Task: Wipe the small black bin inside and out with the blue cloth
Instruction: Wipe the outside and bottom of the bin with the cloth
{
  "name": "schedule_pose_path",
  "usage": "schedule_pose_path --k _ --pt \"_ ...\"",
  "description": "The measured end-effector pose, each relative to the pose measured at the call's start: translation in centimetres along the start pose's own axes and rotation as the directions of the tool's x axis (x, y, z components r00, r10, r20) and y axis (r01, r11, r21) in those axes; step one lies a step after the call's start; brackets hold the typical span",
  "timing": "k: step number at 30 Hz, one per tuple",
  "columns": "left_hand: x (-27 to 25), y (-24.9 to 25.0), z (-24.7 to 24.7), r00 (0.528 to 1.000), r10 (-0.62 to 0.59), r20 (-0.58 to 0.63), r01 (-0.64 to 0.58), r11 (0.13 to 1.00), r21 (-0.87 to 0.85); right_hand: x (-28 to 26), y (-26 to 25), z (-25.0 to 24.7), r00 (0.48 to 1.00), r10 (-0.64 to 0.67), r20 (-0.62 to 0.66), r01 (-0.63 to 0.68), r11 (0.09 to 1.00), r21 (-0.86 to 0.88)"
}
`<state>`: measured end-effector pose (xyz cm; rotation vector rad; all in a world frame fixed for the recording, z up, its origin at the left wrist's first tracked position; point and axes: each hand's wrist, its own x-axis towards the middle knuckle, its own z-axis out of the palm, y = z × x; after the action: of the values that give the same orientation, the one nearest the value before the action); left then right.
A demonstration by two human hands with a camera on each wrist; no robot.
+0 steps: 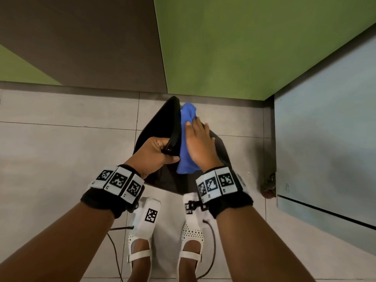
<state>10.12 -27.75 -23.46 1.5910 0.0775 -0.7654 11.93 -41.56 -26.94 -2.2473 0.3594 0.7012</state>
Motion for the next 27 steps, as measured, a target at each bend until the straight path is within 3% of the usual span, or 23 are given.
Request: schedule_pose_path --k 4,5,8,10,11,14,17,19,22,24,27 --pt "-0.6 0.1 -0.9 1.0 -0.016 -0.011 0.016 1.0 -0.001 1.6 5.0 -1.5 0.976 0.219 0.0 -0.218 0.975 -0.044" --pt "-0.7 0.3 -1.1 1.0 -0.003 0.001 0.003 1.0 0.013 1.5 5.9 -2.2 0.953 0.302 -0.019 -0.301 0.953 0.037" --pt "-0.8 1.0 -1.2 0.998 0.034 0.059 -0.038 0.997 0.064 1.7 7.5 -3.9 0.794 0.607 0.014 -0.579 0.75 0.319" --pt "-0.7 1.3 -1.0 0.99 0.004 0.141 -0.02 0.994 0.11 1.6 7.8 -5.0 0.714 0.7 0.008 -0.639 0.646 0.418" --pt "-0.6 1.4 -1.0 0.98 -0.033 0.196 0.009 0.993 0.122 1.3 7.8 -5.3 0.704 0.709 -0.033 -0.628 0.643 0.438" --pt "-0.4 2.3 -0.7 0.933 -0.159 0.324 0.158 0.987 0.028 0.4 7.9 -5.1 0.744 0.628 -0.229 -0.499 0.75 0.433" --pt "-0.1 3.2 -0.2 0.956 -0.283 0.082 0.293 0.942 -0.164 0.1 7.4 -4.0 0.765 0.534 -0.36 -0.357 0.817 0.452" --pt "0.4 2.7 -0.6 0.952 -0.304 -0.047 0.297 0.948 -0.111 0.4 7.2 -3.4 0.748 0.506 -0.431 -0.307 0.838 0.451" --pt "0.2 2.5 -1.2 0.944 -0.32 -0.082 0.314 0.946 -0.076 0.1 7.1 -2.6 0.722 0.458 -0.518 -0.273 0.877 0.396" --pt "0.3 2.7 -0.8 0.938 -0.325 -0.119 0.312 0.944 -0.111 -0.5 7.0 -1.8 0.731 0.416 -0.542 -0.26 0.903 0.342" --pt "0.3 3.2 0.4 0.932 -0.288 -0.221 0.289 0.957 -0.031 -1.8 6.1 -0.1 0.754 0.302 -0.583 -0.18 0.949 0.259"
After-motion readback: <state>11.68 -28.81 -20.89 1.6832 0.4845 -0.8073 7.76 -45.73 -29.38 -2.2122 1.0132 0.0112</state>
